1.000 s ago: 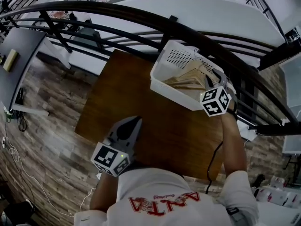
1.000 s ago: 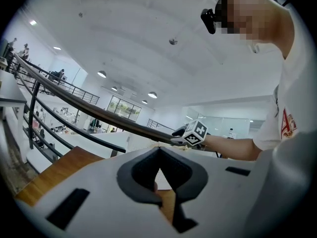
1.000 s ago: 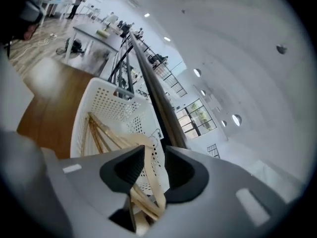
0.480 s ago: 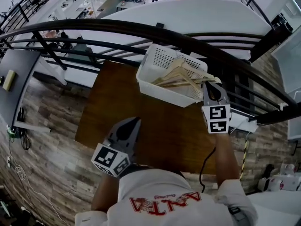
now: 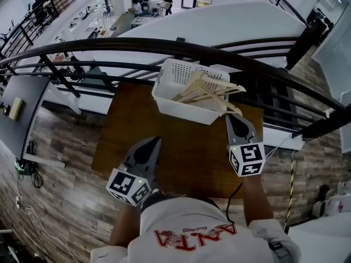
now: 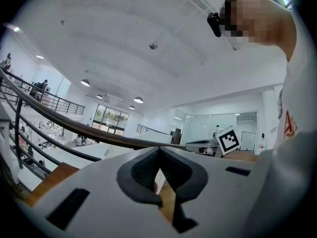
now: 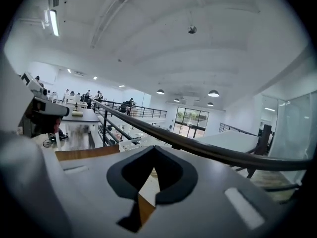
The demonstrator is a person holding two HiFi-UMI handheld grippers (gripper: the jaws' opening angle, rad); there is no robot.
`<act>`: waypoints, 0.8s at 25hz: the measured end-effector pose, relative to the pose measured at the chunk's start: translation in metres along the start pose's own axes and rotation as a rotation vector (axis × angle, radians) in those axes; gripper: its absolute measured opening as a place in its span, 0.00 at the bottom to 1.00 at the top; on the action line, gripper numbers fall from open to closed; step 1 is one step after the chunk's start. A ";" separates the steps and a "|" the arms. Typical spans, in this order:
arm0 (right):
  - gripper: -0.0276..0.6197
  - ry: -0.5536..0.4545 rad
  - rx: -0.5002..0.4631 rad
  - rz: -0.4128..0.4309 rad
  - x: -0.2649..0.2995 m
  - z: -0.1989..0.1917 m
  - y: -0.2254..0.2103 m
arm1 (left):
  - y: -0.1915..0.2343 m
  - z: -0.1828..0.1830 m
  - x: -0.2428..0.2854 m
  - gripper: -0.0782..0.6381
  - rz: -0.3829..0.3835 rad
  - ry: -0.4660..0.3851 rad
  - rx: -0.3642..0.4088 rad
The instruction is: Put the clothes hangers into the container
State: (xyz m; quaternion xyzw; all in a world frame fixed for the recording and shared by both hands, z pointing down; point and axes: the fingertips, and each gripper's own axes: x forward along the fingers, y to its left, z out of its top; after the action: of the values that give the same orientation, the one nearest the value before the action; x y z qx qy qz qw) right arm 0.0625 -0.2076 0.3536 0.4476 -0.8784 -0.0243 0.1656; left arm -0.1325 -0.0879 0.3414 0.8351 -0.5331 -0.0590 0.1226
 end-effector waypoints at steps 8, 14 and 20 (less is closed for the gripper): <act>0.05 -0.066 0.136 0.049 -0.045 -0.003 0.015 | -0.029 0.013 0.002 0.12 -0.034 -0.009 0.043; 0.05 -0.088 0.170 0.040 -0.069 -0.006 0.003 | -0.046 0.010 0.004 0.12 -0.061 -0.029 0.056; 0.05 -0.092 0.165 0.042 -0.077 -0.005 0.001 | -0.055 0.011 0.005 0.12 -0.065 -0.036 0.059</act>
State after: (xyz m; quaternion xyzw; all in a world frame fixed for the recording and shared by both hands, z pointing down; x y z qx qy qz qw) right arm 0.1055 -0.1456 0.3381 0.4394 -0.8934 0.0313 0.0880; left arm -0.0846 -0.0713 0.3166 0.8540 -0.5092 -0.0623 0.0864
